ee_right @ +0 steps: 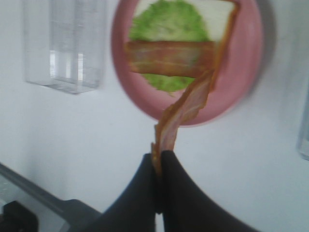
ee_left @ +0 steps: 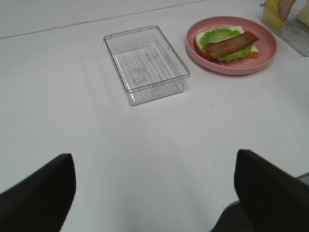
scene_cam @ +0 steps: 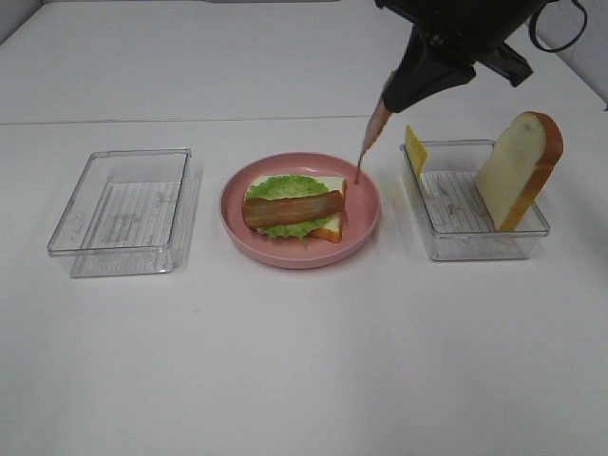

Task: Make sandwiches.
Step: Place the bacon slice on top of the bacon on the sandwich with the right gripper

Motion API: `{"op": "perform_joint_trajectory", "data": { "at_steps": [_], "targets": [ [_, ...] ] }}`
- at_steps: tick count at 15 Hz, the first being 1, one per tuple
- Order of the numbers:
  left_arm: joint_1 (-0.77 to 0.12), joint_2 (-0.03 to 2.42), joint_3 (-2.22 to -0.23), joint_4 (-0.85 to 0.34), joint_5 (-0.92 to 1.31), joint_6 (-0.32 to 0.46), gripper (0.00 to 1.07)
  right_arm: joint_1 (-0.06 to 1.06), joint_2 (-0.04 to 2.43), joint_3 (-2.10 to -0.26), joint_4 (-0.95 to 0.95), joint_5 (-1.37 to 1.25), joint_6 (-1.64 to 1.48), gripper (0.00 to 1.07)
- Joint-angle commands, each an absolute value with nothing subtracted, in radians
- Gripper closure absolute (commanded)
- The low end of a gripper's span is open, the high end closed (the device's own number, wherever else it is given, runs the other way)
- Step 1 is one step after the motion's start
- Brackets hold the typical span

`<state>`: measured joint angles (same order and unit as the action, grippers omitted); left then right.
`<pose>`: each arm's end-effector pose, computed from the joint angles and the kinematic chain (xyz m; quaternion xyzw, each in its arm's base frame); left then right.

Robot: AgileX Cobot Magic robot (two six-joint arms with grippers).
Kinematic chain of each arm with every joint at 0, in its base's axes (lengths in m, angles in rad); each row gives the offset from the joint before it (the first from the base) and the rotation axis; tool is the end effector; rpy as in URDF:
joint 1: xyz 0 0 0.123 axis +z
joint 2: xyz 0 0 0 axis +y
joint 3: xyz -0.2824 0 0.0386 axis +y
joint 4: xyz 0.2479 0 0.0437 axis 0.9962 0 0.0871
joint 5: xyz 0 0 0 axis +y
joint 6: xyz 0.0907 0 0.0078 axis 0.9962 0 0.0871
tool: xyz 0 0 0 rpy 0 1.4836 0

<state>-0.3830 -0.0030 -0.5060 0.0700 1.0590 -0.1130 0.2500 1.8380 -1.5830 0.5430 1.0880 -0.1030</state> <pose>-0.0035 0.0074 0.2791 0.1129 0.8424 -0.0952 0.5183 0.3702 0.1376 0.2898 -0.0827 0.9517 0.2645 0.1320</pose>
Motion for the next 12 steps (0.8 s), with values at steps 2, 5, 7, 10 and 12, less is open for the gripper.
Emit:
{"op": "perform_joint_trajectory", "data": {
  "at_steps": [2,5,7,10,12],
  "targets": [
    [-0.380,-0.002,-0.501,0.068,1.051,-0.113,0.22,0.251,1.890,-1.585,0.933,1.005,-0.295,1.07],
    [-0.380,-0.002,-0.501,0.068,1.051,-0.113,0.22,0.252,1.967,-1.585,1.121,0.973,-0.383,1.07],
    [-0.380,-0.002,-0.501,0.068,1.051,-0.113,0.22,0.253,2.034,-1.585,1.258,0.939,-0.456,1.07],
    [-0.380,-0.002,-0.501,0.068,1.051,-0.113,0.22,0.283,2.108,-1.585,1.428,0.899,-0.565,1.07],
    [-0.381,-0.002,-0.501,0.068,1.051,-0.113,0.22,0.309,2.157,-1.585,1.517,0.848,-0.628,1.07]
  ]
}}
